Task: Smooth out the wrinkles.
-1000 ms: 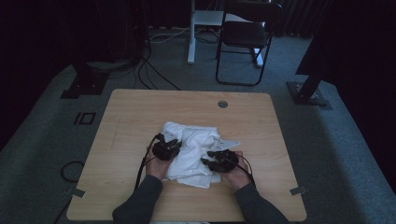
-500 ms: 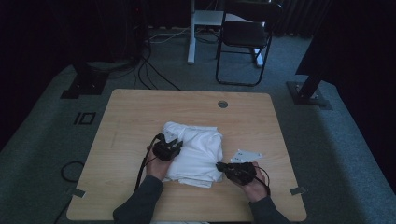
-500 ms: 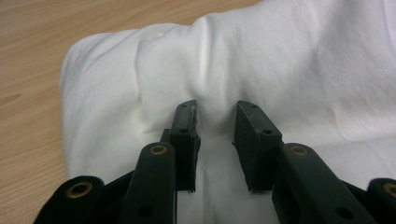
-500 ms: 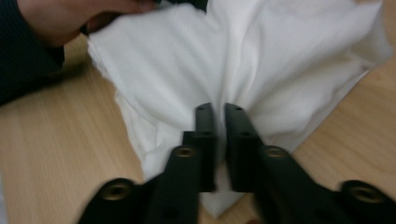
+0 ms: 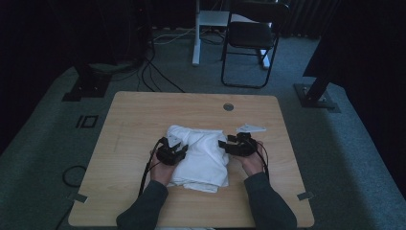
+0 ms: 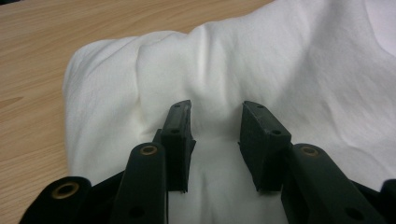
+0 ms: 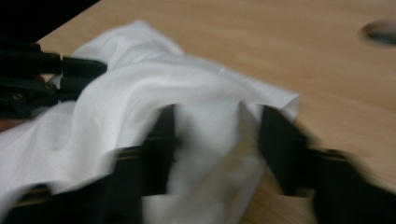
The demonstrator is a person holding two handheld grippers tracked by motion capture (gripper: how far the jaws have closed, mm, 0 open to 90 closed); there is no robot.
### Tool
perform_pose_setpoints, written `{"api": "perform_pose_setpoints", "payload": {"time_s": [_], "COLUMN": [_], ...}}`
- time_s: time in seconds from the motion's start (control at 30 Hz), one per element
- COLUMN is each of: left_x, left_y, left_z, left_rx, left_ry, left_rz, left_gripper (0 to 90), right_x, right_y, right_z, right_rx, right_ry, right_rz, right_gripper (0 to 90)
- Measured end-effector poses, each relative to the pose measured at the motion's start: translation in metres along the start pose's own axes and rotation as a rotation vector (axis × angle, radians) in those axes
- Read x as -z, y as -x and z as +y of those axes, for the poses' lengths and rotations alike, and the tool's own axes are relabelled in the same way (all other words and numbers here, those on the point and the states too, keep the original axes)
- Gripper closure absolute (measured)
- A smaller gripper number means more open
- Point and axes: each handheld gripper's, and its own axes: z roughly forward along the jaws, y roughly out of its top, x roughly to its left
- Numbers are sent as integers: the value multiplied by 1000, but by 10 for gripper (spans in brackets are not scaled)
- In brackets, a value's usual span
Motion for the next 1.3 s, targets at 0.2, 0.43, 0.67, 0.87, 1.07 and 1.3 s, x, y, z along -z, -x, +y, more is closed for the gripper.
{"api": "perform_pose_setpoints", "payload": {"time_s": [0.2, 0.43, 0.67, 0.87, 1.07, 1.3], "left_x": [-1, 21, 51, 55, 79, 95], "left_y": [2, 6, 21, 37, 49, 45], "left_z": [1, 6, 2, -14, -40, -65], "left_rx": [2, 51, 18, 26, 2, 23], "left_ry": [-6, 61, 130, 95, 121, 94], "left_rz": [3, -9, -66, -151, -172, -171], "left_gripper": [641, 538, 508, 501, 500, 510], "right_x": [24, 27, 41, 39, 5, -11], "right_y": [17, 28, -1, -42, -69, -57], "right_z": [2, -5, -5, -22, -62, -63], "right_rx": [-65, -57, 6, 135, 267, 206], "right_ry": [82, 49, 116, 72, -120, -133], "right_rz": [-108, -209, -160, -74, -67, -61], "right_gripper": [887, 753, 497, 445, 444, 446]}}
